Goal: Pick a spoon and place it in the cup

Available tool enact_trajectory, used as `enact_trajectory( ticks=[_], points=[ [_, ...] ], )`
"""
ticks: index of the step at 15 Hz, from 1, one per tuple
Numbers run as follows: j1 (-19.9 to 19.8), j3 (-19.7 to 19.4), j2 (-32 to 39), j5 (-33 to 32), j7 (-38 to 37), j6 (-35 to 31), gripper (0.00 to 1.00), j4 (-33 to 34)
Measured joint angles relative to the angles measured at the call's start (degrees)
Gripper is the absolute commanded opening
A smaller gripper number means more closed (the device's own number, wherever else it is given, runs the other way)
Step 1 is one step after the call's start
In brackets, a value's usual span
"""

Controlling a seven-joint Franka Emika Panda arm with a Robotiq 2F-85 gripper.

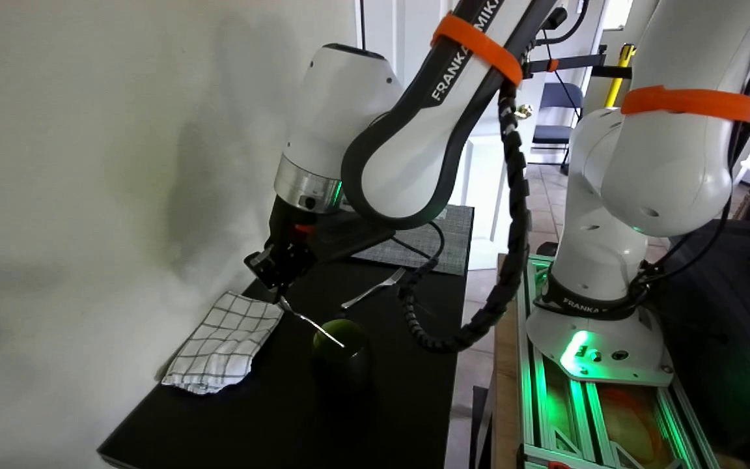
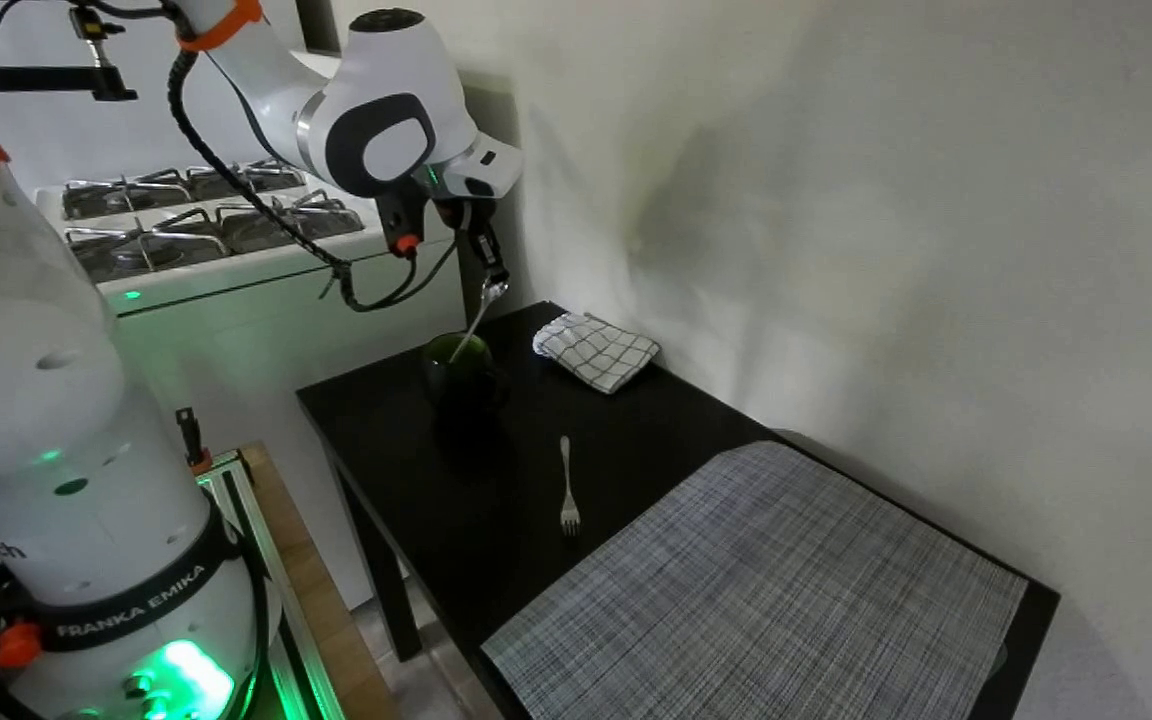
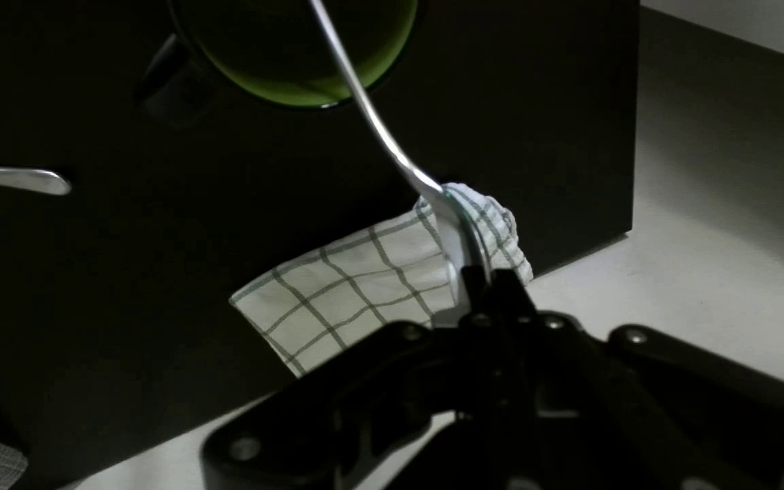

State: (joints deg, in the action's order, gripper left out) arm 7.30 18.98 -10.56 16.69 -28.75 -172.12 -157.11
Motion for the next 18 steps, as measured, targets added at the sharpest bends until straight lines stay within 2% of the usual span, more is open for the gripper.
enact_trajectory(
  ticks=[5, 13, 14, 18],
  points=[
    [-4.2, 4.1, 1.8, -0.6, 0.0, 0.0, 0.01, 0.0],
    [-8.8, 10.7, 3.9, -0.8, -0.1, 0.0, 0.01, 0.0],
    [-9.3, 11.4, 4.0, -0.9, -0.1, 0.0, 0.25, 0.0],
    [-11.2, 13.8, 4.2, -1.5, -0.1, 0.0, 0.53, 0.0]
  ],
)
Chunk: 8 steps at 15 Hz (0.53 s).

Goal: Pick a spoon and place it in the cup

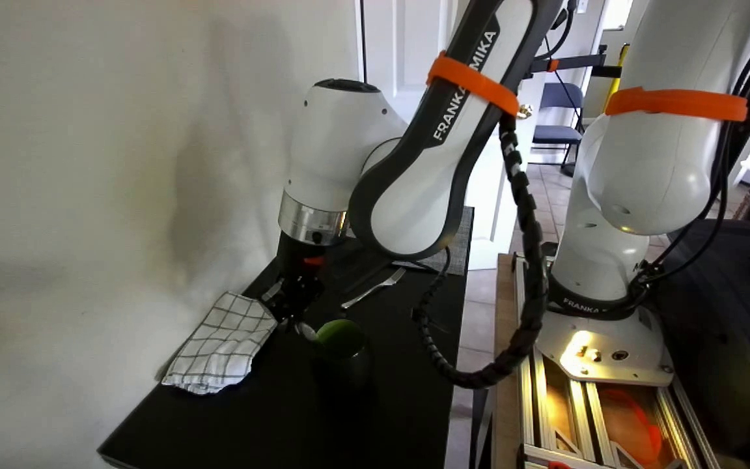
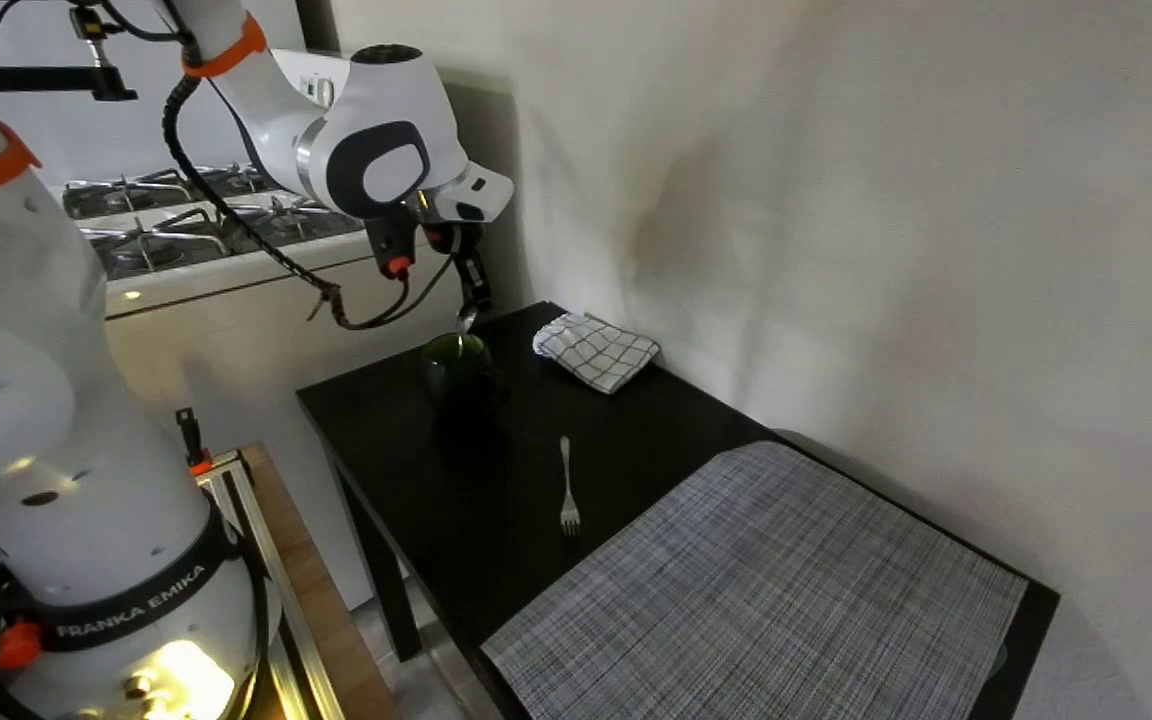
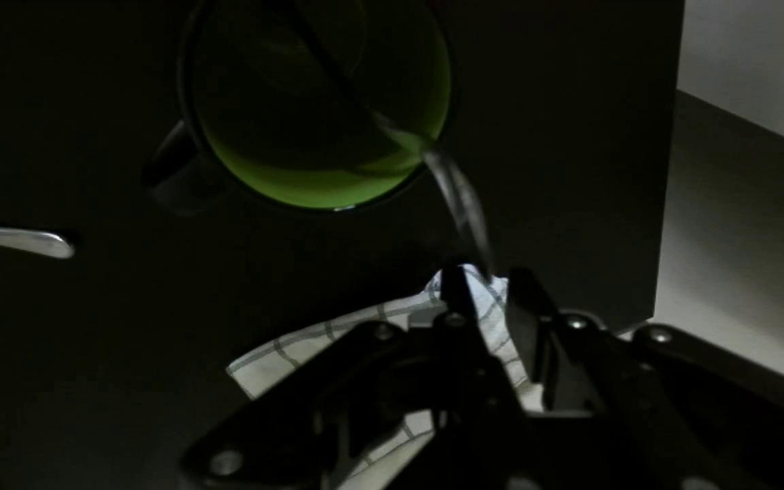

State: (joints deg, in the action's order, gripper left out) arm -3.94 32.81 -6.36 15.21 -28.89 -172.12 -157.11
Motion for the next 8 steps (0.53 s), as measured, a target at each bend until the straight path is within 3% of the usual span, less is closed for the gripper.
enact_trajectory(
  ticks=[6, 8],
  points=[
    [-1.4, 2.5, 0.0, 0.2, 0.1, 0.0, 0.98, 0.0],
    [-1.1, 2.6, -0.2, 1.4, 1.2, 0.3, 1.00, 0.0]
  ],
)
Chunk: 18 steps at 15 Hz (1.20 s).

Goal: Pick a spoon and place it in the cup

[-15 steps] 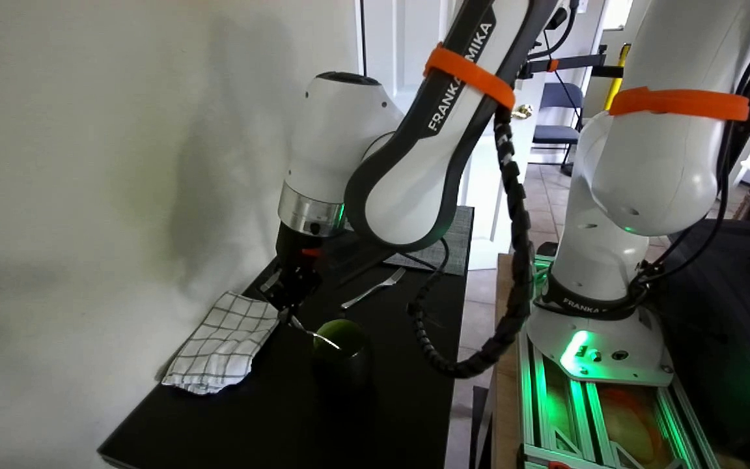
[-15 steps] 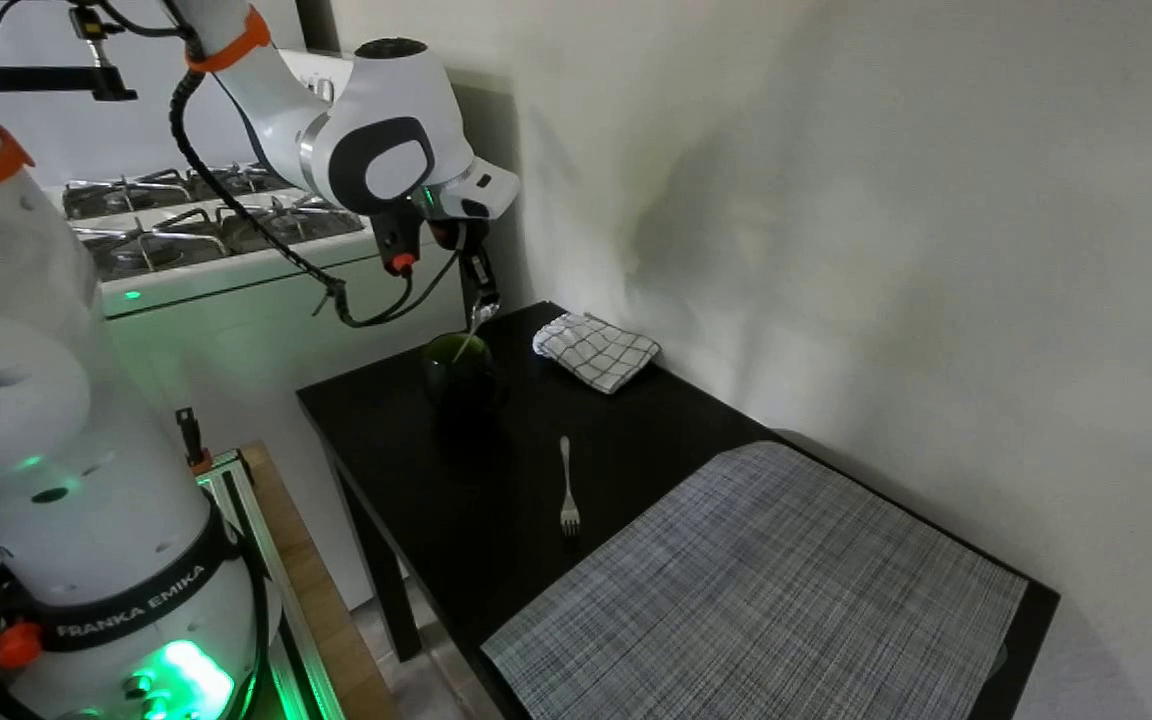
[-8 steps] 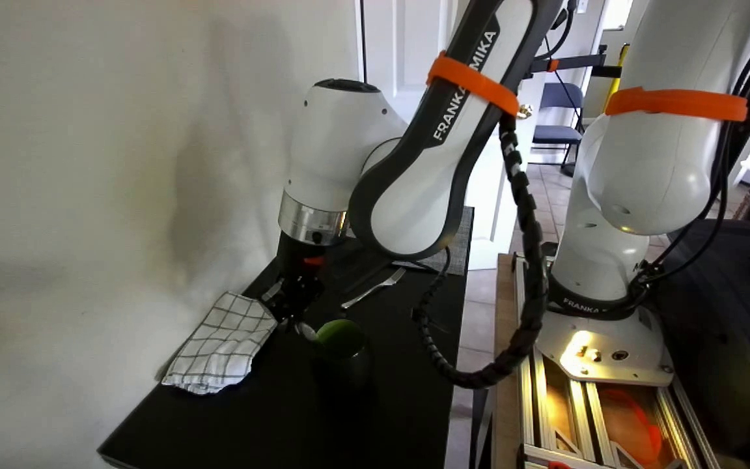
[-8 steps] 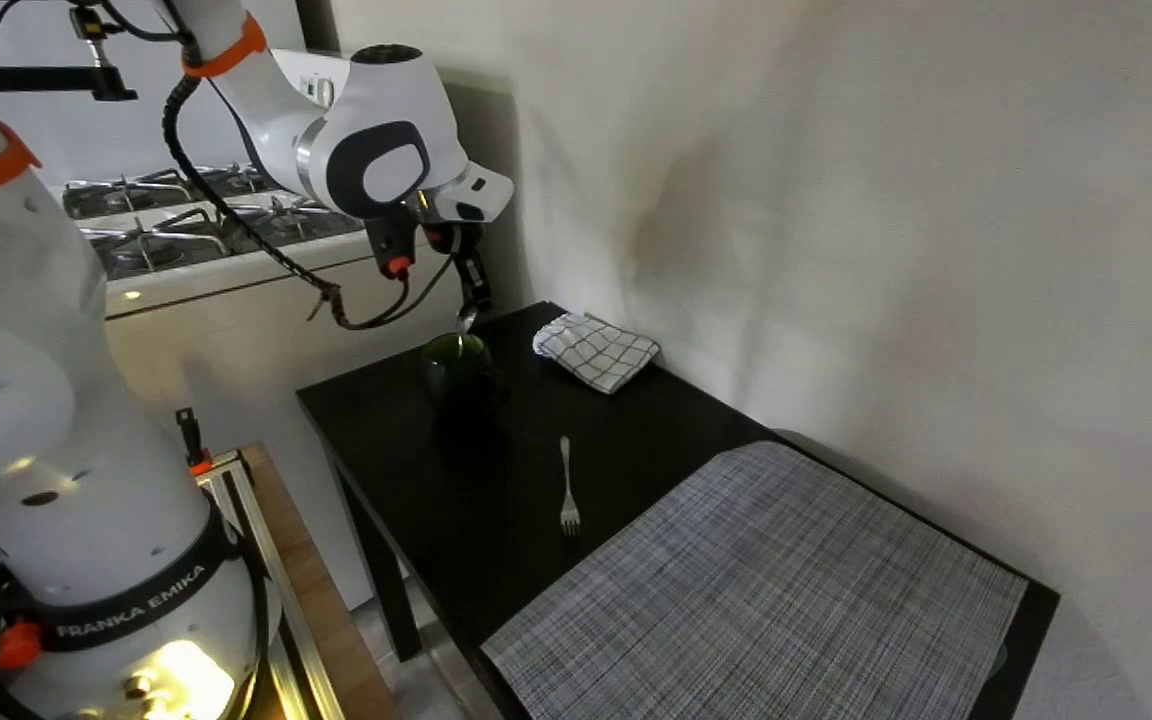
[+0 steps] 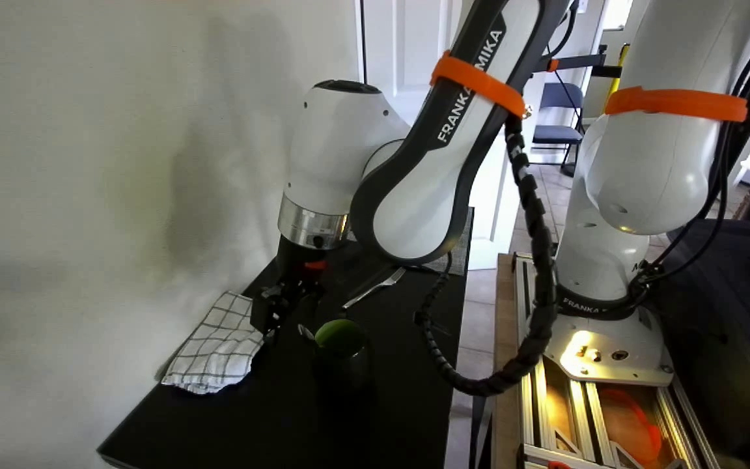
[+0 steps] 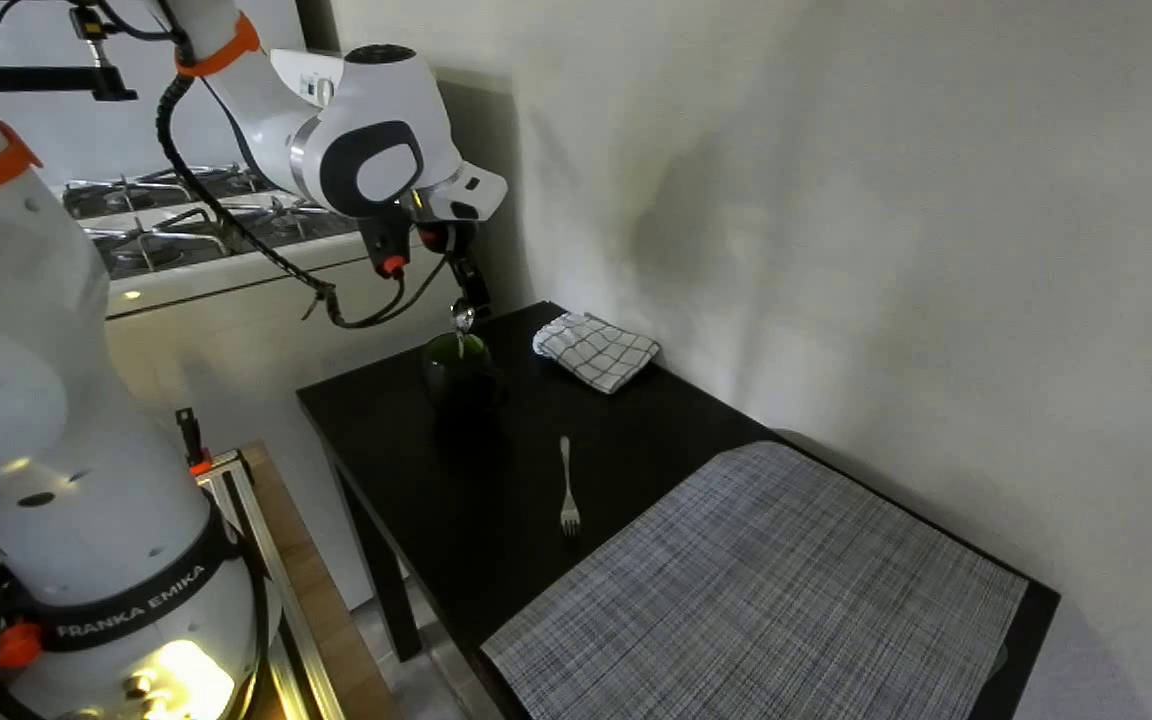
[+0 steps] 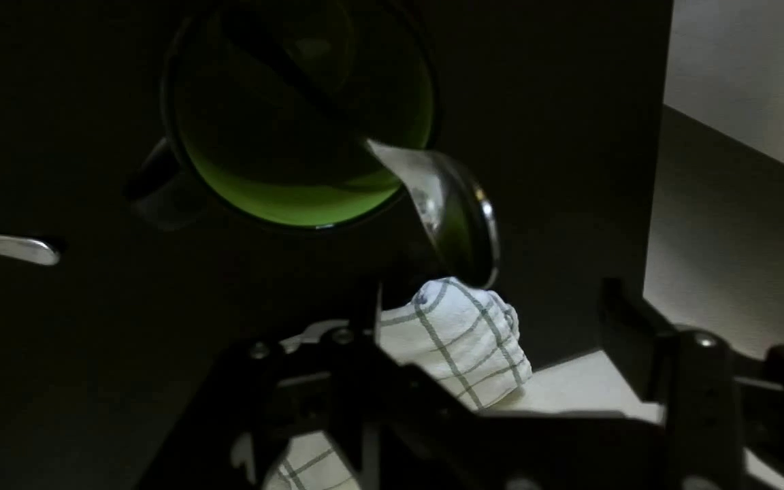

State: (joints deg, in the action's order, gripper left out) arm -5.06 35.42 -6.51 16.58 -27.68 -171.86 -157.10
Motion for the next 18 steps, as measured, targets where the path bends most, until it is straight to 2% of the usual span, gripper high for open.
enact_trajectory(
  ticks=[3, 7, 12, 18],
  points=[
    [1.4, -0.6, -0.9, 4.4, 5.0, 2.2, 1.00, 0.0],
    [3.6, -3.0, -5.3, 10.2, 13.9, 11.4, 1.00, 0.1],
    [2.7, -4.1, -13.4, 8.6, 16.0, 22.8, 1.00, 0.1],
    [1.6, -4.0, -20.4, 4.5, 16.0, 28.3, 1.00, 0.0]
  ],
)
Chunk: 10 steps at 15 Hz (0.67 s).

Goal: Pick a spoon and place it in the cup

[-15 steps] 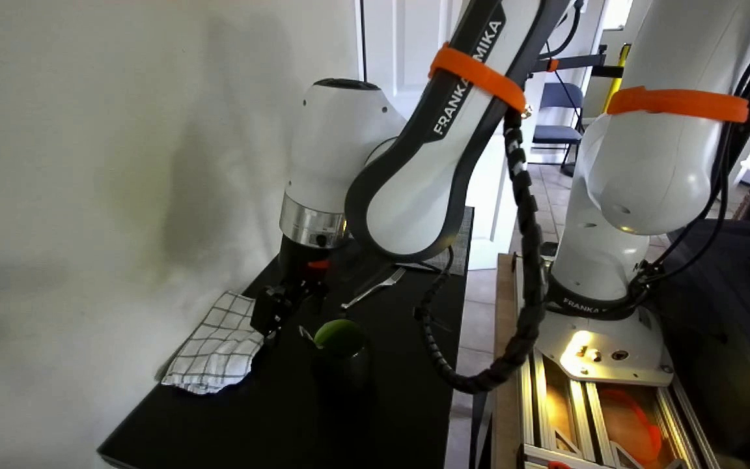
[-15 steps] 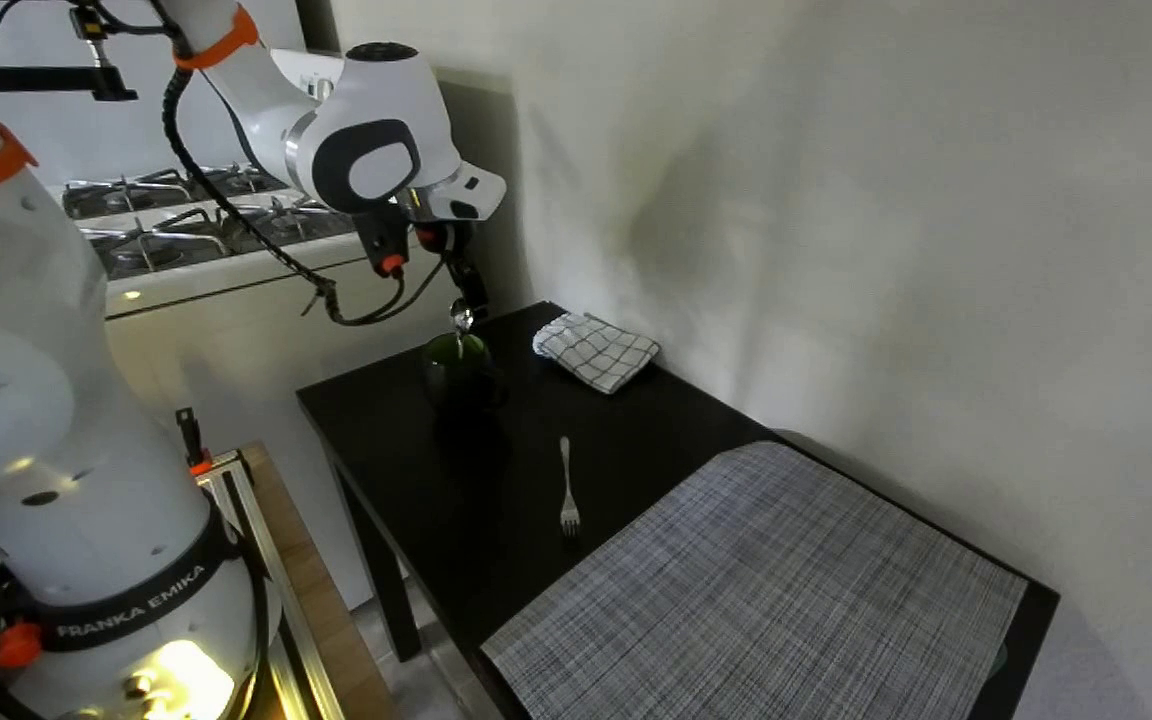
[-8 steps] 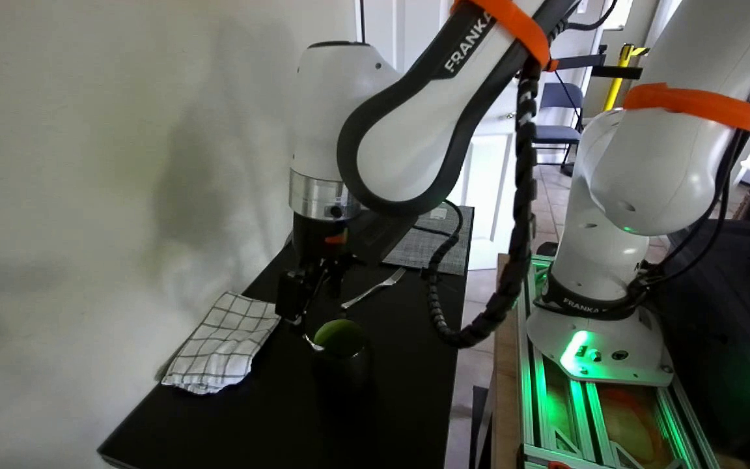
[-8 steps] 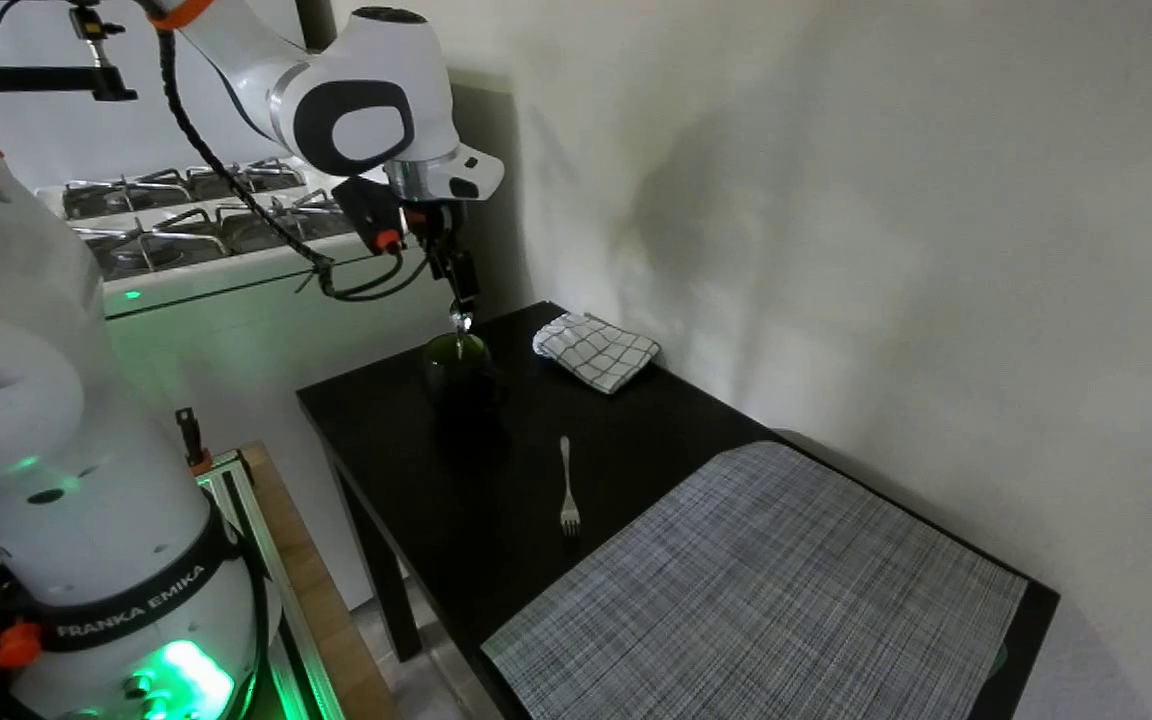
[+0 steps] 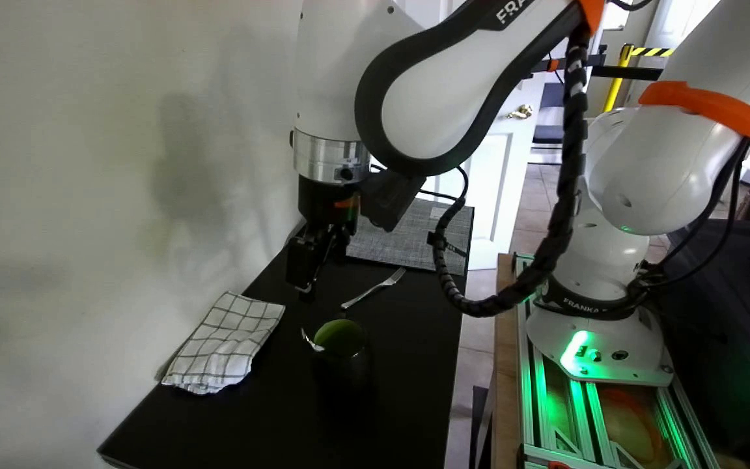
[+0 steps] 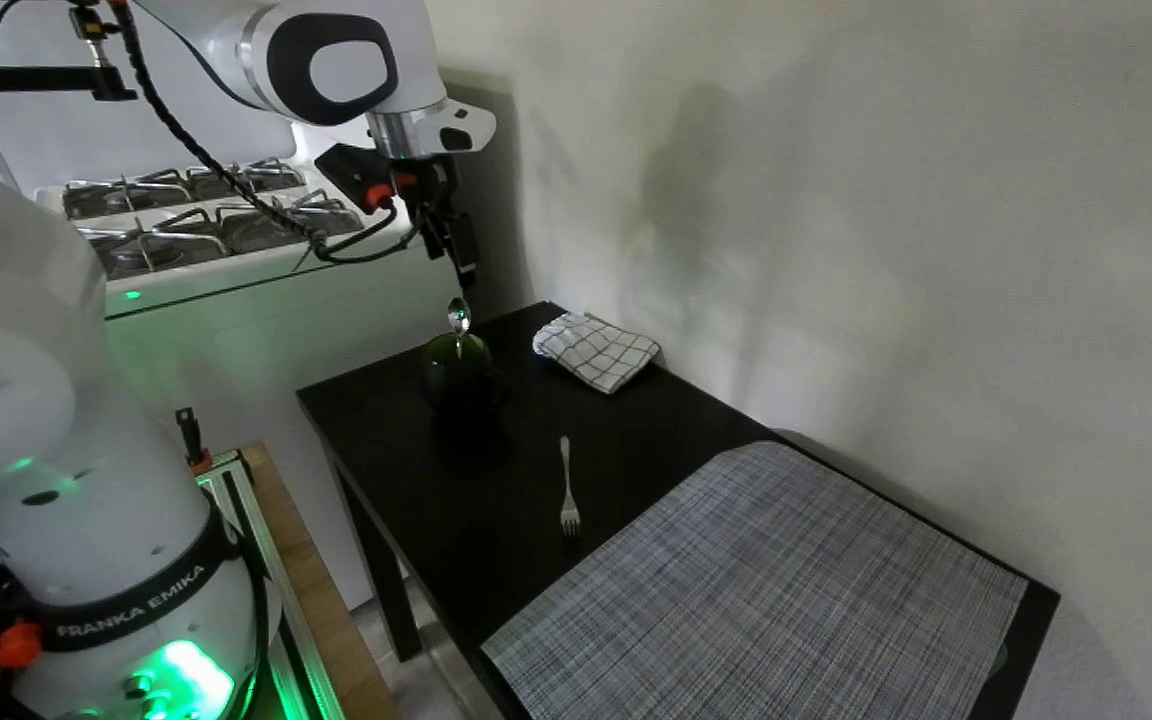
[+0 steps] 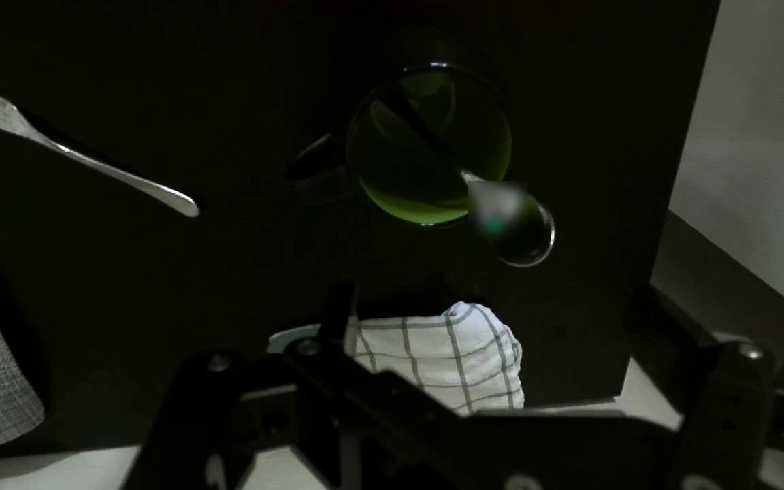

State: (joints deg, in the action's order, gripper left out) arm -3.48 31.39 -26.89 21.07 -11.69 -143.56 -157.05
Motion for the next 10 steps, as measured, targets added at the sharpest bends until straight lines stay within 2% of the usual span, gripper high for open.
enact_trajectory(
  ticks=[10],
  points=[
    [-0.9, 0.0, -6.1, -2.2, -0.4, 6.7, 1.00, 0.0]
  ],
)
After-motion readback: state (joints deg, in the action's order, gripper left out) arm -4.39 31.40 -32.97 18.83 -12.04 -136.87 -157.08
